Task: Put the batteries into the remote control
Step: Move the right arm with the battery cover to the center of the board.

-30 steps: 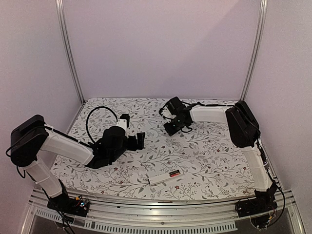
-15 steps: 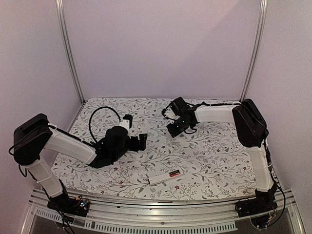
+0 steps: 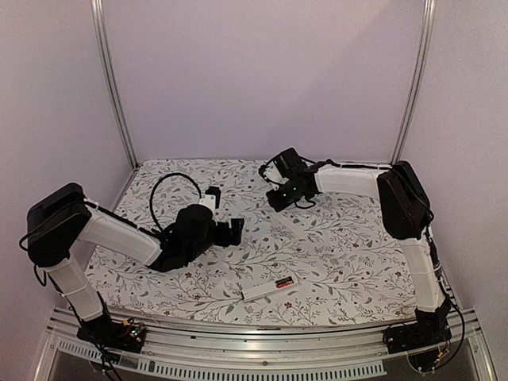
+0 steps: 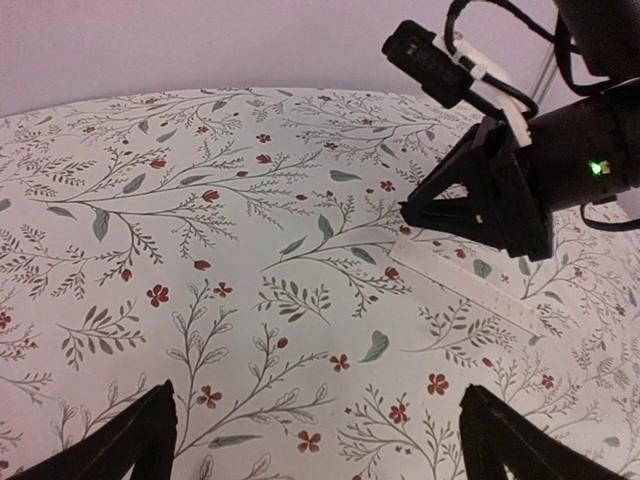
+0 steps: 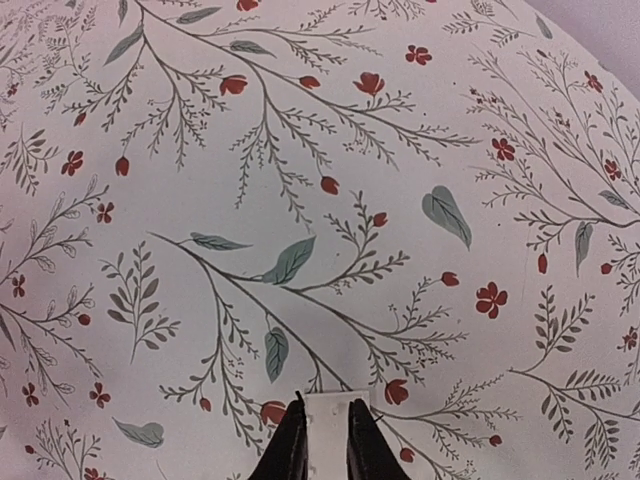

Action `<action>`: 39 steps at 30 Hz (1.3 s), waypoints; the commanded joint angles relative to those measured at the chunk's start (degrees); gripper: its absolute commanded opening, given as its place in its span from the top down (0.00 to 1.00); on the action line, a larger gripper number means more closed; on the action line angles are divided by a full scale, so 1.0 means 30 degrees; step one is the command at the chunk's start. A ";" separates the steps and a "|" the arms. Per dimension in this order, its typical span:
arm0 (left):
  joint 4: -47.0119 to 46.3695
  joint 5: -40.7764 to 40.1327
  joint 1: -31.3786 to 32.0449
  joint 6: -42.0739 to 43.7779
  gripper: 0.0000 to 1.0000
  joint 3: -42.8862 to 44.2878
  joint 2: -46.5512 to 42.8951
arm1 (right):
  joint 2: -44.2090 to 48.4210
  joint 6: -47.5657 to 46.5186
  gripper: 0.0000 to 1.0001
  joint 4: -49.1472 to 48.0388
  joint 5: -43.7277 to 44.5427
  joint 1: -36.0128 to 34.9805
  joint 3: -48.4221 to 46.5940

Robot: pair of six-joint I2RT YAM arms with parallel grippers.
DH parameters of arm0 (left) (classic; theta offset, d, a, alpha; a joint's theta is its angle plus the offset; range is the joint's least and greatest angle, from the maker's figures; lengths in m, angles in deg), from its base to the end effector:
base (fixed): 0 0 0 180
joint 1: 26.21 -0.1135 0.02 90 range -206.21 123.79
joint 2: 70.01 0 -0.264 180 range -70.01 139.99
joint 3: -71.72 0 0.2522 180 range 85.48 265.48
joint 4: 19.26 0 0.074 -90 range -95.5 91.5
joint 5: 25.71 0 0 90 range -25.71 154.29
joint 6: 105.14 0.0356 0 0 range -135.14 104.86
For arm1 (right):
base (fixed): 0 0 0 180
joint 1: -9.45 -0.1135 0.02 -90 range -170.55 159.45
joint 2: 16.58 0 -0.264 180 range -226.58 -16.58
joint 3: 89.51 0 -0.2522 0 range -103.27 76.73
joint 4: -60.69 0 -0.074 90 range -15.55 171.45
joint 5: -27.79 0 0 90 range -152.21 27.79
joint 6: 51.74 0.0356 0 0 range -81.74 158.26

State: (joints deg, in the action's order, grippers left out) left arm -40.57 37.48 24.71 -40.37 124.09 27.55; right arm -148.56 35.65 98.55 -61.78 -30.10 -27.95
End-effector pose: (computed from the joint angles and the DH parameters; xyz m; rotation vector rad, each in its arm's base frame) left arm 0.2200 -0.2454 0.1535 0.1379 1.9583 -0.4148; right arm 0.3935 0.3246 0.1651 -0.8915 2.3219 0.2671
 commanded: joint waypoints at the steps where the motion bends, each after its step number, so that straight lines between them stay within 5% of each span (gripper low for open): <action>1: 0.0420 -0.0168 -0.0243 -0.0092 0.02 -0.0207 -0.0037 | -0.1663 -0.0379 0.84 0.0473 -0.0603 0.0117 -0.1314; 7: 0.0441 -0.0249 -0.0258 -0.0190 0.02 -0.0331 0.0023 | -0.2805 -0.0907 0.76 0.0775 0.0439 0.0139 -0.2478; 14: 0.0496 -0.0303 -0.0273 -0.0248 0.02 -0.0464 -0.0039 | -0.4183 -0.1598 0.81 0.2596 0.1589 0.0146 -0.3698; 23: 0.0469 -0.0599 -0.0299 -0.0199 0.02 -0.0740 -0.0258 | -0.1445 -0.0611 0.92 0.2690 0.0637 0.0146 0.1255; 39: 0.0495 -0.0966 -0.0291 -0.0177 0.02 -0.1116 -0.0813 | 0.5252 0.0719 0.93 0.2755 -0.1031 -0.0225 1.0431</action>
State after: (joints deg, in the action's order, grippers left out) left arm -40.05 35.32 24.60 -40.72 121.78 26.94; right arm -135.51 36.52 99.90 -63.09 -30.02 -2.88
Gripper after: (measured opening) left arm 0.983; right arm 0.069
